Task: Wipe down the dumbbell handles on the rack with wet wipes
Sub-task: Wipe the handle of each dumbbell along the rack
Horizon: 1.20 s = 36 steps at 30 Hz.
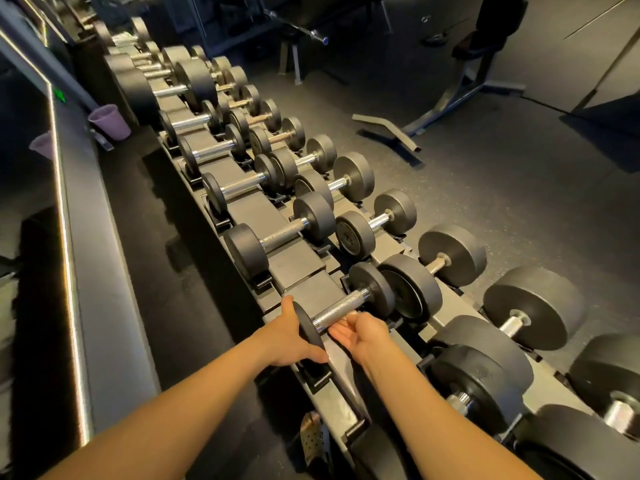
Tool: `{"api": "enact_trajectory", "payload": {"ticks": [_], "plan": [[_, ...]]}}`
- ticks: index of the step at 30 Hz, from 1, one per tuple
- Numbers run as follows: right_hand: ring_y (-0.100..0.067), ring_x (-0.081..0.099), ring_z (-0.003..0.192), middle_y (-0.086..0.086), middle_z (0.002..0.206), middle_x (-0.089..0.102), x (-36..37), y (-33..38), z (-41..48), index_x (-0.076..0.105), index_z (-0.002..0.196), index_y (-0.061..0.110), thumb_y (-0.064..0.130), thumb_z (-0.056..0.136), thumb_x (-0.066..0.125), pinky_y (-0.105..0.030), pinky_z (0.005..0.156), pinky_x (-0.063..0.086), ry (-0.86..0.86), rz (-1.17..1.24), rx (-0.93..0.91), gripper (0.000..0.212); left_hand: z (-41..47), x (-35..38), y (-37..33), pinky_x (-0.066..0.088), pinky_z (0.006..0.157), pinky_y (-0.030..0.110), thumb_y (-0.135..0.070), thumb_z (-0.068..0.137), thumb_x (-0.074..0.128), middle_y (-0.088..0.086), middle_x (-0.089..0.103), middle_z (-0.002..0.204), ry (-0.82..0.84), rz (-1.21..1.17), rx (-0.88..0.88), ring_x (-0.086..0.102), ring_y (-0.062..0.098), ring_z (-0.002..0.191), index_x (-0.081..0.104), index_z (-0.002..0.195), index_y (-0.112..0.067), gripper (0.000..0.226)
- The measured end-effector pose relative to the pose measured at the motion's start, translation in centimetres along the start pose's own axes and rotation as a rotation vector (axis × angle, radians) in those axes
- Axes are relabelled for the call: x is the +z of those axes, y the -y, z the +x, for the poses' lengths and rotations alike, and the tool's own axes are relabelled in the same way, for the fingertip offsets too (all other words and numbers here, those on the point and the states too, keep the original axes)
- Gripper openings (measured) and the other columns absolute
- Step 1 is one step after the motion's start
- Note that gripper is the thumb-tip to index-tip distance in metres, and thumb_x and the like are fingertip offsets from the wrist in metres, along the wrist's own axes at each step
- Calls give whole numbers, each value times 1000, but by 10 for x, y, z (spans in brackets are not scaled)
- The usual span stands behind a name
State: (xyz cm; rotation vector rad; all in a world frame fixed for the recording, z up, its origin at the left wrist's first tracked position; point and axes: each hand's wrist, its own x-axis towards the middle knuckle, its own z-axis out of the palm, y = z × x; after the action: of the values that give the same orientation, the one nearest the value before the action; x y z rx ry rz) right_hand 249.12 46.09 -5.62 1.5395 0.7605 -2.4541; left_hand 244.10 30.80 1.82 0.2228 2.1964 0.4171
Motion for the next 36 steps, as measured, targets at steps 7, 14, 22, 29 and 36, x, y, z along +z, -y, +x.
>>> {"api": "enact_trajectory", "payload": {"ticks": [7, 14, 22, 29, 36], "plan": [[-32, 75, 79, -20, 87, 75, 7, -9, 3, 67, 100, -2, 7, 104, 50, -46, 80, 63, -123, -19, -33, 19, 0, -2, 2, 49, 106, 39, -44, 70, 91, 9, 44, 153, -12, 23, 29, 56, 24, 122, -24, 158, -27, 146], [-31, 75, 86, -19, 96, 75, -2, 12, -2, 64, 105, 0, 5, 104, 52, -43, 78, 64, -142, 137, -62, 14, -3, -8, 8, 56, 97, 35, -61, 67, 87, 2, 53, 141, -6, 134, 122, 63, 17, 109, -15, 157, -28, 140], [-25, 69, 72, -16, 84, 72, 7, -2, -23, 67, 109, 0, 2, 99, 44, -33, 66, 60, -105, -258, -67, 25, 4, -50, -2, 49, 64, 22, -101, 57, 55, -10, 61, 87, 69, 576, 227, 61, 6, 75, 29, 135, -25, 111], [-16, 47, 48, -6, 61, 55, 21, 4, -13, 65, 82, 4, 13, 100, 56, -33, 51, 47, -446, -134, -332, 22, 62, -96, -48, 53, 81, 32, -102, 57, 52, 0, 78, 97, 470, 936, 321, 73, 17, 90, 62, 122, -17, 108], [-16, 47, 62, -7, 71, 50, 44, -11, -6, 54, 76, 13, 19, 100, 56, -29, 56, 42, -565, -223, -409, 25, 100, -101, -69, 55, 95, 37, -91, 67, 63, 7, 80, 90, 807, 955, 354, 77, 18, 77, 59, 133, -15, 101]]}}
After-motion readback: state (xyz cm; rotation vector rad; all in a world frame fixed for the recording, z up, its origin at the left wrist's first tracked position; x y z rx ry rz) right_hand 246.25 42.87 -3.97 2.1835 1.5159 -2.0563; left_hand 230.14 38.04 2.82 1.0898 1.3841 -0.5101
